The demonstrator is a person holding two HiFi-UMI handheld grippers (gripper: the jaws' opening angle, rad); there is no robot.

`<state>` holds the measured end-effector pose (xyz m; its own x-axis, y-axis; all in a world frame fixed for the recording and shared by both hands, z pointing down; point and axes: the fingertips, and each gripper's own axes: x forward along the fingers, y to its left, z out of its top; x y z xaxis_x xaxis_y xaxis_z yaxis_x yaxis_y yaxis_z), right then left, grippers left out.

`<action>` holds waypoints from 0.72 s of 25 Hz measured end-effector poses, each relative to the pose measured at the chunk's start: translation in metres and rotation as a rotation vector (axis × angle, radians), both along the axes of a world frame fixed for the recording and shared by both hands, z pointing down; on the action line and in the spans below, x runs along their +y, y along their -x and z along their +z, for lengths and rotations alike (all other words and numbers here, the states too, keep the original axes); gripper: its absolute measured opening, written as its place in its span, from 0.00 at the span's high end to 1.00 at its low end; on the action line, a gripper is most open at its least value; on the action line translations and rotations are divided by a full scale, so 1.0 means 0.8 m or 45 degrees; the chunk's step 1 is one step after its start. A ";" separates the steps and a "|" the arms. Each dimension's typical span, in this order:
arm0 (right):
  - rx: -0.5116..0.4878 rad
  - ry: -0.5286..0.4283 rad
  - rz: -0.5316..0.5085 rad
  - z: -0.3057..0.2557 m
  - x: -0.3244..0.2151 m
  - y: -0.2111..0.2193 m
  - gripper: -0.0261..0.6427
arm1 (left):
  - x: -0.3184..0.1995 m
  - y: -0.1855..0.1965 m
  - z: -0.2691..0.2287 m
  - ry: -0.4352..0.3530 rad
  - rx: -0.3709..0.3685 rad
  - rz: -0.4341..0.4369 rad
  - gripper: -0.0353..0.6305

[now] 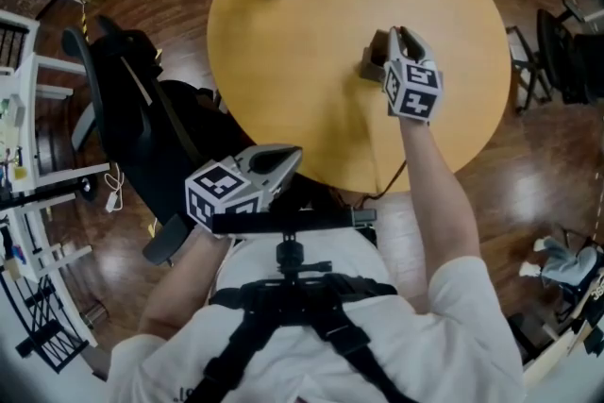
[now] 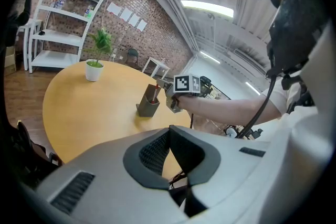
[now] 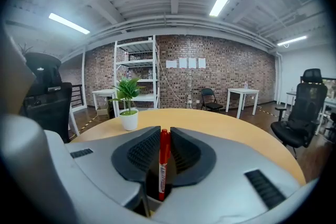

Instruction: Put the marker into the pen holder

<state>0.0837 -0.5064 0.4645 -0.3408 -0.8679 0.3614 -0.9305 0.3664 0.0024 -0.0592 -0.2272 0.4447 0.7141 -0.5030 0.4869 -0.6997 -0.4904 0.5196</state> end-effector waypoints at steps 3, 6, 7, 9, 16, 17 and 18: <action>0.010 -0.005 0.024 0.010 0.003 0.001 0.87 | 0.000 -0.001 0.002 0.001 -0.011 0.013 0.95; 0.022 0.012 0.043 0.025 0.010 -0.001 0.88 | 0.000 -0.001 0.002 0.004 -0.017 0.010 0.95; 0.023 0.023 0.051 0.030 0.013 -0.003 0.88 | 0.000 -0.001 0.001 0.006 -0.017 0.007 0.95; 0.022 0.049 0.063 0.039 0.020 -0.005 0.87 | -0.002 0.000 -0.001 0.010 -0.014 0.004 0.95; 0.061 0.169 0.071 0.072 0.036 -0.011 0.87 | -0.012 -0.004 -0.006 0.009 0.006 0.005 0.95; 0.055 0.177 0.065 0.074 0.038 -0.009 0.87 | -0.012 -0.004 -0.007 0.015 0.008 0.005 0.95; 0.050 0.188 0.062 0.074 0.038 -0.008 0.87 | -0.012 -0.005 -0.009 0.020 0.009 0.006 0.95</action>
<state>0.0902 -0.4759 0.5240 -0.2831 -0.8194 0.4984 -0.9473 0.3201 -0.0118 -0.0552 -0.2371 0.4379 0.7200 -0.4919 0.4895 -0.6936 -0.4853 0.5324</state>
